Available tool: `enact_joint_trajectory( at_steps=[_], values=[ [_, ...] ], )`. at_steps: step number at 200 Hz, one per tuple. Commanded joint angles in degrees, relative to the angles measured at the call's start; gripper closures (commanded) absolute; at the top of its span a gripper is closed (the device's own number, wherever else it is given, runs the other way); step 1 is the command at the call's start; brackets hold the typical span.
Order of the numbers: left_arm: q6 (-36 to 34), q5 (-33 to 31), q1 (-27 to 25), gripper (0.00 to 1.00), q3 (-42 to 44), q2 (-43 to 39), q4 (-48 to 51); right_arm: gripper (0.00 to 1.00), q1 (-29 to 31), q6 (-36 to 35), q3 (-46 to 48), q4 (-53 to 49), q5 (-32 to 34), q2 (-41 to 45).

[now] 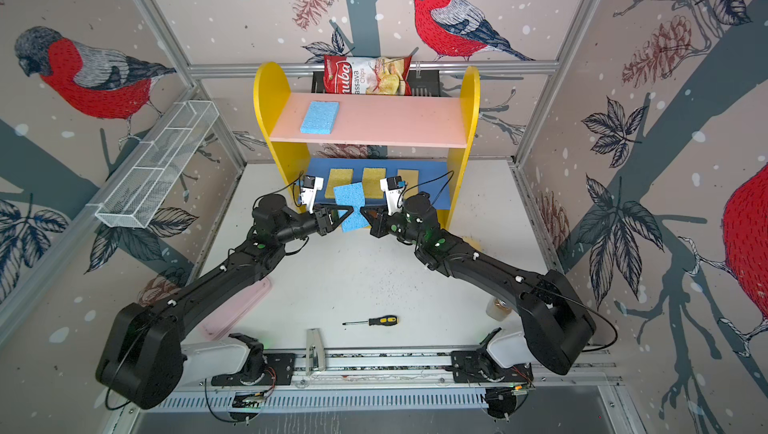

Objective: Place and organize the cleaning sponges onto the shelf
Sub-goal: 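Hold the blue sponge upright with the right gripper while the left gripper closes on it, then lift the blue sponge with the right gripper while the left gripper opens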

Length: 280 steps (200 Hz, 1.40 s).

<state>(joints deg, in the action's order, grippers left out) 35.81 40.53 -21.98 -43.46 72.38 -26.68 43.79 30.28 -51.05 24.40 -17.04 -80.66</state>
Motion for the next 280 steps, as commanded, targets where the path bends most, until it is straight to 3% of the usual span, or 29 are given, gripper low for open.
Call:
enact_joint_trajectory(
  at_steps=[1,20,32,40,54,61,107,158,174,180,192,216,229,258,263,280],
  values=[
    [1.09,0.62,-0.17,1.0,-0.69,0.17,-3.83,1.0,0.33,0.11,-0.55,1.84,-1.51,0.06],
    [1.5,0.47,-0.17,1.0,-0.36,-0.54,-4.34,0.99,0.24,-0.14,-0.28,1.4,-1.6,0.49],
    [1.3,0.17,-0.17,1.0,-0.02,-1.22,-4.46,0.9,0.09,-0.61,-0.28,0.83,-1.35,0.95],
    [1.24,0.01,-0.17,1.0,0.0,-1.52,-4.21,0.78,-0.23,-0.54,-0.05,0.73,-1.45,1.5],
    [1.35,0.27,-0.17,1.0,-0.1,-2.07,-4.26,0.45,-1.16,-0.67,0.5,1.27,-2.67,2.32],
    [1.66,0.68,-0.17,1.0,-0.29,-2.25,-4.77,0.36,-2.01,-0.54,0.96,2.11,-4.25,2.56],
    [2.55,2.14,-0.17,1.0,-1.18,-2.93,-6.13,0.31,-7.48,7.19,2.62,11.7,-21.17,1.17],
    [3.92,2.95,-0.17,1.0,-0.75,-2.69,-8.48,0.49,-6.99,14.73,2.01,20.17,-29.84,-3.59],
    [3.7,2.84,-0.17,1.0,-0.74,-2.84,-8.16,0.69,-6.88,14.71,2.12,20.11,-29.4,-3.89],
    [3.56,2.75,-0.17,1.0,-0.73,-2.88,-7.88,0.83,-6.88,14.75,2.26,20.11,-29.15,-3.83],
    [3.09,2.46,-0.17,1.0,-0.75,-3.05,-7.31,0.99,-6.88,14.57,2.35,19.89,-28.53,-3.35],
    [1.82,1.5,-0.19,1.0,-1.07,-3.52,-5.41,1.0,-6.88,12.11,1.16,16.26,-26.19,-1.59],
    [1.02,-0.43,-0.17,0.85,-1.69,-4.26,-2.8,1.0,-6.8,9.3,-1.02,10.7,-23.84,-0.59],
    [-1.77,-5.41,-0.17,0.24,-2.41,-8.72,1.83,1.0,-5.77,1.61,-5.28,0.02,-17.16,2.57],
    [-2.43,-6.55,-0.17,0.04,-2.42,-9.83,2.64,1.0,-5.45,0.42,-5.95,-1.27,-16.03,2.96],
    [-5.01,-10.67,-0.17,0.02,-2.8,-13.38,6.25,1.0,-4.66,-3.02,-8.41,-5.05,-12.13,4.25]
  ],
)
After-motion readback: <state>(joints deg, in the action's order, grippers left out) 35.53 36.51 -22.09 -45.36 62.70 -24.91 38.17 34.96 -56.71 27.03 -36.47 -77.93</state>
